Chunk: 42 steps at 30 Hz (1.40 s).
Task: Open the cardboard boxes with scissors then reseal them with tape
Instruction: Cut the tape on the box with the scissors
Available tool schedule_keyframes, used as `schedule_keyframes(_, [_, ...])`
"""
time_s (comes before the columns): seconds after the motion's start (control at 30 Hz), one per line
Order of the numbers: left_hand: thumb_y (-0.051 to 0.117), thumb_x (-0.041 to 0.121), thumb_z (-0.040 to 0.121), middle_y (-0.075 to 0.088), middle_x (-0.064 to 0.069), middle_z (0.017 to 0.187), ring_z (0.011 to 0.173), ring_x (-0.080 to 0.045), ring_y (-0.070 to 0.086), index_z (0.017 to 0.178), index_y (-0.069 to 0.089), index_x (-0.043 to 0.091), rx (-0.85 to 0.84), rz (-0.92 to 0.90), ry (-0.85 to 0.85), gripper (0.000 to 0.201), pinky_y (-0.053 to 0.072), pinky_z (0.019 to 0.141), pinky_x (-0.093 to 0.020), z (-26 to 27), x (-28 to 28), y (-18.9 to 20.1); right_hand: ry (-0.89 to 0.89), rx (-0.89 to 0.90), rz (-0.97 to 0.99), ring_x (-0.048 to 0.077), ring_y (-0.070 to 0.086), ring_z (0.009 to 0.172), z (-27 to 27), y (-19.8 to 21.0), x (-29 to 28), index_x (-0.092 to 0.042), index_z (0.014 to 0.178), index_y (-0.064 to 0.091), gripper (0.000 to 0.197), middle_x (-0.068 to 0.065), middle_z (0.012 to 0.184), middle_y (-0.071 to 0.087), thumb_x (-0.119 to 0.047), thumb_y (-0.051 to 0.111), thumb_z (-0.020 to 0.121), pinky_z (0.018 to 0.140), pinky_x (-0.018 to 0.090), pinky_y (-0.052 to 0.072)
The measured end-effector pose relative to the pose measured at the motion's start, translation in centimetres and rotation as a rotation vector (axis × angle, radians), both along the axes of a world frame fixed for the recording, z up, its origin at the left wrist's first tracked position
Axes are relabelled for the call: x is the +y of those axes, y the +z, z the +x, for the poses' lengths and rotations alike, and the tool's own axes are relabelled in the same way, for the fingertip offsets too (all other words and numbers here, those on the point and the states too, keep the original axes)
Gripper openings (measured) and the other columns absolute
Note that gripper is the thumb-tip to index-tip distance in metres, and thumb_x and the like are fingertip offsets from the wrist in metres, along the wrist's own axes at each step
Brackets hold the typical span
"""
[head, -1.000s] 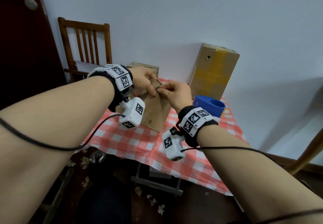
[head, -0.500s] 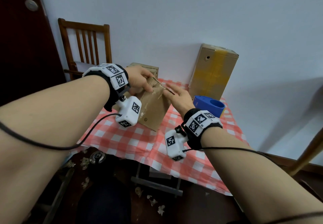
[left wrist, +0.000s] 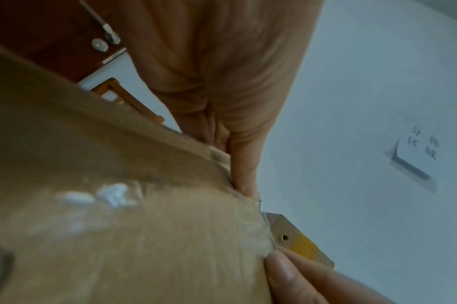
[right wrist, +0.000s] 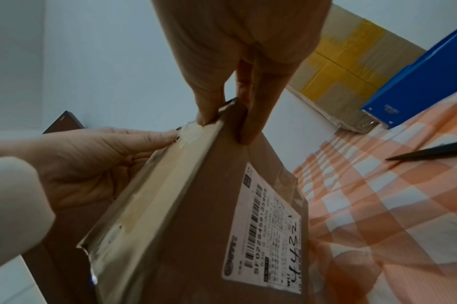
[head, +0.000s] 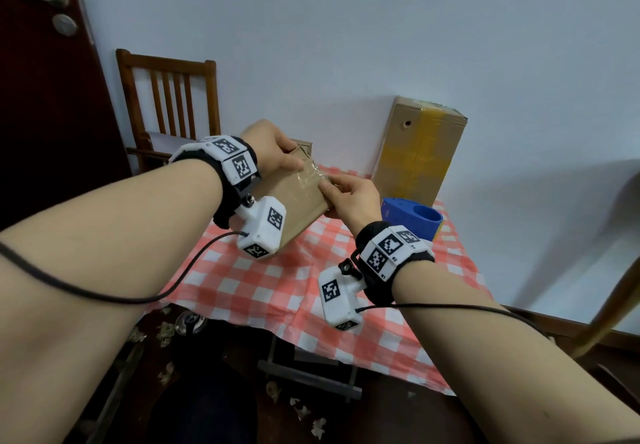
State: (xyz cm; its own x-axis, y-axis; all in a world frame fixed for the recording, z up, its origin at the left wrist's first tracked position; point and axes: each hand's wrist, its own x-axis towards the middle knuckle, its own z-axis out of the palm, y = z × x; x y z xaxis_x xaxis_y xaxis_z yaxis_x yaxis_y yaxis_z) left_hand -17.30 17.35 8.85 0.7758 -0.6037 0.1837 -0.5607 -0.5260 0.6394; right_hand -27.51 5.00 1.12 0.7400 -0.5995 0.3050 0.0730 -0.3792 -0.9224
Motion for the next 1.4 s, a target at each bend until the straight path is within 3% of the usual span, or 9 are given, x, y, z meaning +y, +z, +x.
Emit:
schedule_keyframes(0.17, [0.073,0.031,0.083,0.07,-0.001,0.108,0.101,-0.018,0.063,0.111,0.072,0.018,0.025,-0.003,0.007,0.031,0.048,0.095,-0.033,0.0,-0.9,-0.1,-0.055,0.059,-0.115,0.012,0.064,0.087,-0.2,0.0,-0.9,-0.015,0.103,0.07,0.019,-0.005,0.092,0.068,-0.024,0.064,0.088,0.082,0.031,0.054])
schedule_keyframes(0.3, [0.065,0.034,0.087,0.069,-0.004,0.111,0.1,-0.023,0.064,0.111,0.07,0.02,0.052,0.238,-0.102,0.028,0.051,0.095,-0.039,-1.0,-1.1,-0.1,-0.031,0.146,-0.212,0.016,0.057,0.098,-0.3,0.5,-1.2,-0.019,0.135,0.05,0.049,-0.002,0.103,0.057,-0.03,0.063,0.088,0.09,0.033,0.05])
schedule_keyframes(0.37, [0.073,0.048,0.077,0.06,-0.007,0.125,0.106,-0.023,0.057,0.132,0.052,0.011,-0.004,0.413,-0.13,0.069,0.048,0.097,-0.039,-1.7,-1.3,-0.3,-0.013,0.182,-0.254,0.018,0.058,0.097,-0.3,0.6,-1.1,-0.022,0.14,0.044,0.056,-0.002,0.099,0.056,-0.031,0.063,0.089,0.089,0.036,0.05])
schedule_keyframes(0.43, [0.079,0.066,0.055,0.038,-0.013,0.142,0.127,-0.029,0.041,0.149,0.016,0.009,-0.204,0.661,-0.121,0.127,0.038,0.106,-0.042,-2.3,-1.7,-0.8,0.001,0.178,-0.276,0.019,0.059,0.091,-0.3,0.6,-1.0,-0.023,0.14,0.044,0.054,-0.004,0.088,0.055,-0.028,0.063,0.09,0.088,0.04,0.051])
schedule_keyframes(0.53, [0.082,0.07,0.041,0.024,-0.016,0.146,0.135,-0.033,0.027,0.149,-0.018,0.013,-0.397,0.791,-0.104,0.158,0.027,0.111,-0.048,-2.3,-1.8,-2.5,0.066,0.163,-0.261,0.023,0.061,0.093,-0.5,0.7,-0.9,-0.027,0.144,0.039,0.059,-0.003,0.088,0.055,-0.027,0.063,0.089,0.085,0.044,0.053])
schedule_keyframes(0.63, [0.084,0.06,0.045,0.033,-0.012,0.14,0.13,-0.03,0.033,0.151,-0.003,0.015,-0.504,0.747,-0.094,0.144,0.027,0.111,-0.045,-2.2,-2.0,-3.5,0.095,0.172,-0.284,0.024,0.061,0.095,-0.7,0.7,-1.5,-0.028,0.14,0.043,0.058,-0.001,0.093,0.056,-0.024,0.066,0.087,0.086,0.046,0.053])
schedule_keyframes(0.8, [0.085,0.05,0.048,0.036,-0.007,0.133,0.125,-0.026,0.036,0.145,0.019,0.018,-0.551,0.7,-0.127,0.122,0.028,0.107,-0.039,-2.7,-2.7,-3.9,0.014,0.153,-0.32,0.017,0.062,0.09,-1.0,0.9,-2.7,-0.022,0.113,0.059,0.034,-0.003,0.094,0.061,-0.018,0.072,0.081,0.088,0.039,0.052])
schedule_keyframes(1.13, [0.086,0.055,0.043,0.035,-0.004,0.134,0.127,-0.024,0.033,0.144,0.017,0.02,-0.533,0.693,-0.153,0.127,0.024,0.107,-0.038,-2.7,-2.1,-3.9,0.041,0.352,-0.83,0.017,0.057,0.093,-0.8,3.4,-3.2,-0.026,0.109,0.064,0.023,0.001,0.105,0.059,-0.027,0.061,0.087,0.083,0.035,0.05])
schedule_keyframes(1.4, [0.086,0.064,0.039,0.033,-0.002,0.135,0.13,-0.023,0.03,0.145,0.015,0.025,-0.457,0.666,-0.175,0.133,0.019,0.111,-0.04,-3.1,-1.6,-3.4,0.083,0.449,-0.965,0.018,0.057,0.095,-0.9,4.9,-3.0,-0.024,0.107,0.063,0.02,-0.003,0.104,0.055,-0.028,0.063,0.087,0.081,0.037,0.052])
